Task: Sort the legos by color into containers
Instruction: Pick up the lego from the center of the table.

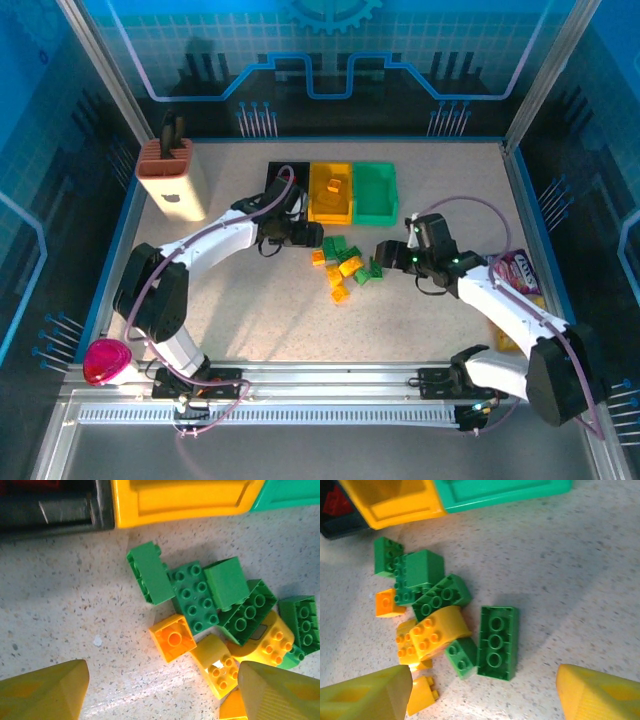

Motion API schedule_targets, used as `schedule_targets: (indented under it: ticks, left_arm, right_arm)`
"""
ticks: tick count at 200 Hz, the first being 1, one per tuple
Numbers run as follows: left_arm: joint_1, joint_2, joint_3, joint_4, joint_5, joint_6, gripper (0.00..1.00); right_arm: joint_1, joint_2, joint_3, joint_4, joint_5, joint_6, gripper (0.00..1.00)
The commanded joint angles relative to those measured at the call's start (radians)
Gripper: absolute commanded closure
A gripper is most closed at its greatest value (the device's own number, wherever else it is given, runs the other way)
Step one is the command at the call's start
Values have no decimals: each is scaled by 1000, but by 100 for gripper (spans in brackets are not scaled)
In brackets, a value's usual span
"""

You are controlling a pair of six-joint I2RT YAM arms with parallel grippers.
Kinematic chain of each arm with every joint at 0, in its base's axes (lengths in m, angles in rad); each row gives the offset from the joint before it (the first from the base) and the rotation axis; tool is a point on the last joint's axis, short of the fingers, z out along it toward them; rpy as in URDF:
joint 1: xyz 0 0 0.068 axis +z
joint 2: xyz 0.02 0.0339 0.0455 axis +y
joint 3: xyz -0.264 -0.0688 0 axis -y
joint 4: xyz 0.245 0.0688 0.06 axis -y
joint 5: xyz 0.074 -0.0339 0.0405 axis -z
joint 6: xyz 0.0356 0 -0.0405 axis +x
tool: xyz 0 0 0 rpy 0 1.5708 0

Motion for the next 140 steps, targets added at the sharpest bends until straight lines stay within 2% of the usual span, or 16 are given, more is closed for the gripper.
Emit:
schedule_targets:
  ticks: [1,39,76,140]
  left_arm:
    - [-5,-46,-61,77,47,-57,22]
    - [9,-89,-175,177,78,-121,25]
    - [9,-75,-205,188,88,-136,26]
    - [-37,54,-93,119,19,-132,36]
  right_arm:
    - [43,45,64,-40,37,-67,23]
    - [96,138,145,-93,70,-121,21]
    - [136,237,250,-146,92,-152,24]
    - [156,252,257,-136,106,-123,27]
